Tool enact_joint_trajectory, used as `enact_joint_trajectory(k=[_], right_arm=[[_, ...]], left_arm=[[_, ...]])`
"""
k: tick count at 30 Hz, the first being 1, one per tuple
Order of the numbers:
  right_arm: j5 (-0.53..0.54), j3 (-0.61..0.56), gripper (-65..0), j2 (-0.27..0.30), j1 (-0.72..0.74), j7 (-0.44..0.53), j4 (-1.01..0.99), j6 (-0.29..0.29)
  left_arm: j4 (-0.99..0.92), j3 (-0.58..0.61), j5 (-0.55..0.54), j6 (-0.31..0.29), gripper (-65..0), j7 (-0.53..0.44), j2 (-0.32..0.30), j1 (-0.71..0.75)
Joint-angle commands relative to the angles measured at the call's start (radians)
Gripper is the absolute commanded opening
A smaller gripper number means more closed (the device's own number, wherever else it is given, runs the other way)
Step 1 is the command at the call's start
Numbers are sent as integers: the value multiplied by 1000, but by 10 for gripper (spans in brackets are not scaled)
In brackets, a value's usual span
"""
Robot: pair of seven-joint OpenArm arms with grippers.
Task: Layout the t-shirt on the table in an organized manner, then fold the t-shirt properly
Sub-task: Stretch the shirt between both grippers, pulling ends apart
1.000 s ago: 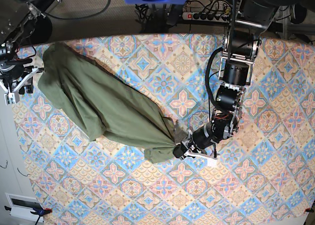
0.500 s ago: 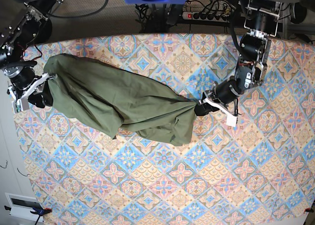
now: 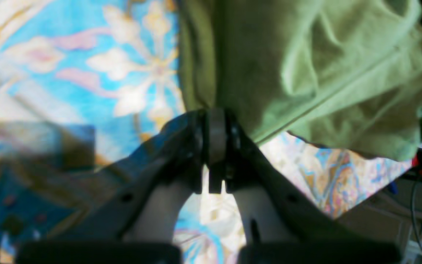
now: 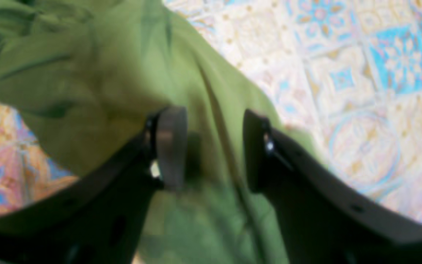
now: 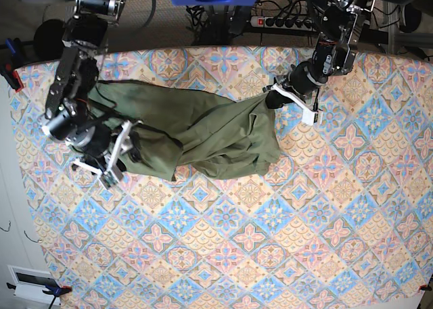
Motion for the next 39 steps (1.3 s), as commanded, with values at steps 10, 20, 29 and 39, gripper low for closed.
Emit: enact_joint_trajectory(k=[10,20,29,39], right_arm=[[-130,-156,-402,14,210,68,-266,-1],[-132,-331,-392,35,322,65,-495,-1],[-135,-480,-511,58,331,67,-524,-1],[-103,-130,-643,60,275,68,-394,-1]], left_arm=[[-118,-5,-3,-4,-650,-7,-50,15],[-161,-7,-3,-4,-650,-7,-62,16],[-159,-24,-4,-4,-650,-9,-61,13],[-155,-119,-10,-4,-650,-7,-45,-22]])
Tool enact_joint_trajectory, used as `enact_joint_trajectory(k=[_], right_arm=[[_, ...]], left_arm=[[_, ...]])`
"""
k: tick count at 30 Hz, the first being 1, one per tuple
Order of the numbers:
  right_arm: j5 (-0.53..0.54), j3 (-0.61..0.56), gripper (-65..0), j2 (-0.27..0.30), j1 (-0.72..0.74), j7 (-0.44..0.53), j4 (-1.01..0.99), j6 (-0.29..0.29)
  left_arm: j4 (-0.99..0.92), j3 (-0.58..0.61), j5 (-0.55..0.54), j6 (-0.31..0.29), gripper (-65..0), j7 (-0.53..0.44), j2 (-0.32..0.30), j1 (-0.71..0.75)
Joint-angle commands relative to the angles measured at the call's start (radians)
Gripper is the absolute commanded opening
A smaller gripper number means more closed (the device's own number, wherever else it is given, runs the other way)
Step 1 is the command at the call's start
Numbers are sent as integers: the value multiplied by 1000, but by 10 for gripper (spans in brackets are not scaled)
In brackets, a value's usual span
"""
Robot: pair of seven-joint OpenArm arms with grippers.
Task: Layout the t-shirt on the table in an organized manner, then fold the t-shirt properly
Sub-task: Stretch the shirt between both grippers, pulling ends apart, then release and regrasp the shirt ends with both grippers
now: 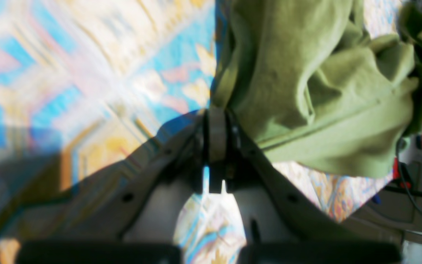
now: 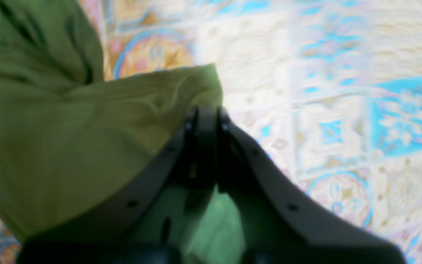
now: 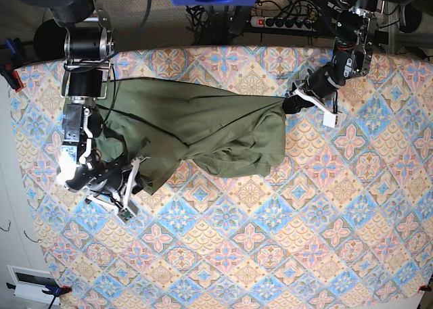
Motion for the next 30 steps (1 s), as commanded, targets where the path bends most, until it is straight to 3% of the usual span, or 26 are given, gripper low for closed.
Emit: enact_joint_trajectory(k=[1,4,11,19,24,30], right_arm=[[23,34,-643,8,12,7,25,3],[56,144,-643,19,-28,0,78,3],[176,302,-643,103,-194,0,237,3],[363,533,-643,114,-390,0,401,3],[533,666,-643,115,-500,-9,420,3],[627,732,-641,112,-586,-52,420,3]], left_arm=[[-8,-9,64,60,-650,3,-14,-5],[-8,-17,64,60,-650,3,-12,-8],[-8,-30,64,60,-650,3,-9,-22],[-6,-104,61,60,-650,6,-8,-34],[49,-126,-20,60,-650,9,-17,-28],[69,-126,-75,60,-643,71,-38,-29]])
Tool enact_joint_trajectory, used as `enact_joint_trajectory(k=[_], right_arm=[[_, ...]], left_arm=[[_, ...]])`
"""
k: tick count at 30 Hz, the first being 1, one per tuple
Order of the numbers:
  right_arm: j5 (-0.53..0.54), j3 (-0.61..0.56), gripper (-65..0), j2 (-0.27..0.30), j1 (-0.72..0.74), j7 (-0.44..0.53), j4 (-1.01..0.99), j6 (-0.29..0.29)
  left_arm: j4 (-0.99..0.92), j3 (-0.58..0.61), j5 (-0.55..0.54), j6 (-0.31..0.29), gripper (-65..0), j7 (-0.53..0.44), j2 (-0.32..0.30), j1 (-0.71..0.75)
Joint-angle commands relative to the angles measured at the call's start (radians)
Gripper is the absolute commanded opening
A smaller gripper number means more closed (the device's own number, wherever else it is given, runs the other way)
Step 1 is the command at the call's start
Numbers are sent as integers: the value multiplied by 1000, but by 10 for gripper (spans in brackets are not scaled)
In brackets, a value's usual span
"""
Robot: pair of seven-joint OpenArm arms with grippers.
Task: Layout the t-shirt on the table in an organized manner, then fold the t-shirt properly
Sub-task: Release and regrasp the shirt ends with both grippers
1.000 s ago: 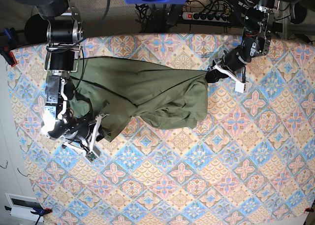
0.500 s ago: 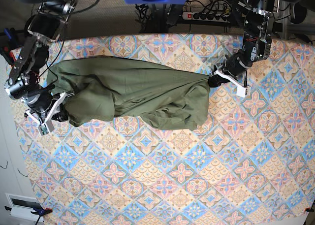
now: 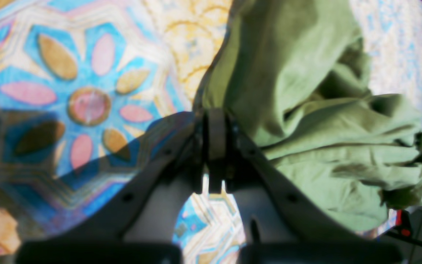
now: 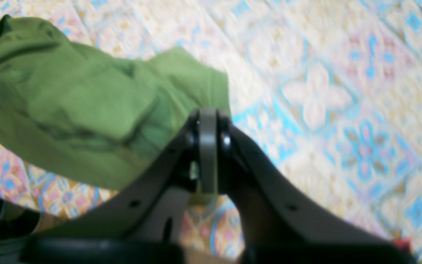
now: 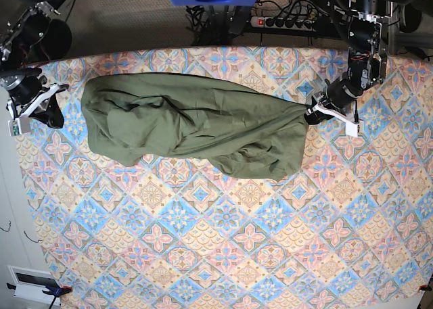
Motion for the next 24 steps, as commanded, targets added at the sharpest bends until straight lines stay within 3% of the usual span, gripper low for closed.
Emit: enact_joint_trajectory(k=[1,4,11,17,21,24], right_arm=[[28,-6,-639,15,11,29,16,3],[-53,-41,-618,20,11,32,15,3],[-397,-290,-410,18,219,27,8,3],[-530,-499,-403,28,240,26,15,3],[-601,-601,-403,54,205,32,18,3],[-613,-606,-403,54,151,32,45,3]], left_arm=[[17,-7,-13,-11,-637,7,-12,-6],[17,-7,-13,-11,-627,16,-12,-4],[17,-7,-8,-11,-588,16,-35,0],[17,-8,-8,-11,-486,12,-40,16],[14,-8,-8,-10,-470,12,-40,16],[13,-8,-8,-10,-470,12,-40,17]])
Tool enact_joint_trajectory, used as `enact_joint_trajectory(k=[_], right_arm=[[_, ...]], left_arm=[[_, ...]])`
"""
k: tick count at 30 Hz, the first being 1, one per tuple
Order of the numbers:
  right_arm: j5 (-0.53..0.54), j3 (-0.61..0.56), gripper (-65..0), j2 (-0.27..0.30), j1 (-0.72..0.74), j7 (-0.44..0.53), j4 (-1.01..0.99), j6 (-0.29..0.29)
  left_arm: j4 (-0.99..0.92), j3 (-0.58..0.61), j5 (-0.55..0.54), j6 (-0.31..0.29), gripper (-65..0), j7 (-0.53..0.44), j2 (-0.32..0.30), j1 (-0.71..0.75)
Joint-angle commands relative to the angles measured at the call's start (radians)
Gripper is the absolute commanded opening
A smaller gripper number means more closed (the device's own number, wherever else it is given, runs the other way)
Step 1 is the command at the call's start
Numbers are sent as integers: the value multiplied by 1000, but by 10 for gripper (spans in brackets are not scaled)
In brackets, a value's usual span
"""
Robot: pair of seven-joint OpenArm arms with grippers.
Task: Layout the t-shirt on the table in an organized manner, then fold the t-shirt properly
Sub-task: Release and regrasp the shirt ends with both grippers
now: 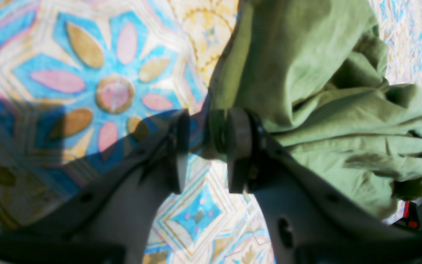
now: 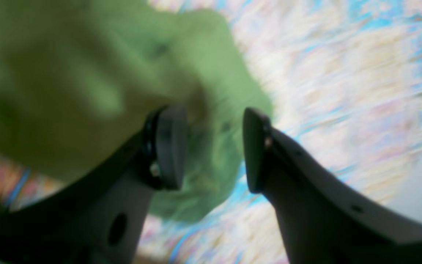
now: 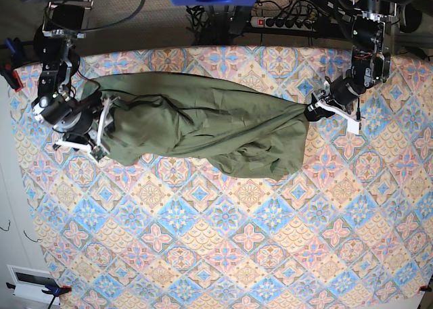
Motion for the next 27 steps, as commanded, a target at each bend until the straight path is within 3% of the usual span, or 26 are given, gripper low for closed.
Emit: enact_joint_trajectory(k=[1,5,12,16,21,27], right_arm=[[0,10,-403,19,-4,14,29,-2],[0,14,-402,19,-44,14,30,-2],[0,140,-400,12,-85,14,32,-2],[44,182,-402,12,-84,15,32,-2],[155,223,-400,12,-90,9,32,-2],[199,226,-400,12,-90,10,32,-2]], left_arm=[[13,-7,-8,-4,-470,-8,-14,-3],[14,-7,-12,-4,-470,-8,-9,-8],[18,-47,-15,-4,-466,-4,-4,-3],[18,-93,-18,-3,-391,16,17,-11],[18,-153,-118,-3,-264,59,17,-29],[18,-221,-193,-3,-247,59,16,-25]])
